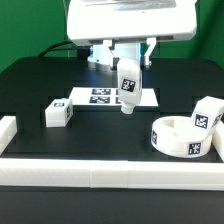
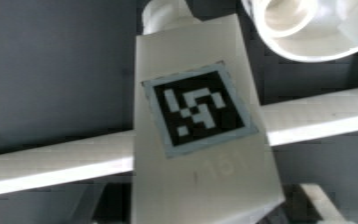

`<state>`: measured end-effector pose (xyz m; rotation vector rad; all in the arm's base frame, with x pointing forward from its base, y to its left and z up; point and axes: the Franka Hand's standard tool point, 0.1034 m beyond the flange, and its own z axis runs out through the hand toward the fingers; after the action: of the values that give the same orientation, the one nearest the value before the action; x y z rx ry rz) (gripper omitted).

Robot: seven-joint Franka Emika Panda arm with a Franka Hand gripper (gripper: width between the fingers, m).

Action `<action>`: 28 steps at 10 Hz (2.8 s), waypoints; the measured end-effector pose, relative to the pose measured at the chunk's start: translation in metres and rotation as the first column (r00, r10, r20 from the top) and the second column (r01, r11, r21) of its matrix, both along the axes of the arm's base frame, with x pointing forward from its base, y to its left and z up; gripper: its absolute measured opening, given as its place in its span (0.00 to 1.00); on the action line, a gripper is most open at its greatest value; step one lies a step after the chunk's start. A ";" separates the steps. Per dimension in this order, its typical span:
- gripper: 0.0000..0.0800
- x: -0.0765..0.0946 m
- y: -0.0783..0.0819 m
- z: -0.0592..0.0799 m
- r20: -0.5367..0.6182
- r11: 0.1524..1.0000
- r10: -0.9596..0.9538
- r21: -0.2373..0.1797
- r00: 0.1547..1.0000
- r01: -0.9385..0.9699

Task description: Assemble stool

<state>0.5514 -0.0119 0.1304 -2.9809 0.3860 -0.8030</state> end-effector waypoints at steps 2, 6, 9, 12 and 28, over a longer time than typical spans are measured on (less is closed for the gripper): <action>0.41 0.009 0.010 -0.003 0.021 0.999 -0.039 0.034 0.999 0.038; 0.41 0.014 0.021 -0.006 0.021 0.999 -0.035 0.043 0.999 0.034; 0.41 0.021 0.027 0.000 0.065 0.998 -0.035 0.045 0.997 0.032; 0.41 0.027 0.027 0.002 0.087 0.998 -0.044 0.057 0.995 0.039; 0.41 0.014 0.056 -0.024 0.039 0.995 -0.016 0.099 0.999 0.012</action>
Offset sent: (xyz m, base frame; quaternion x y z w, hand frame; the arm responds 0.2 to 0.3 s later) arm 0.0000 0.0000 0.0000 0.0000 0.0000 0.0000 1.0000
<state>0.5656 0.0445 0.1068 -2.8694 0.4322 -0.8184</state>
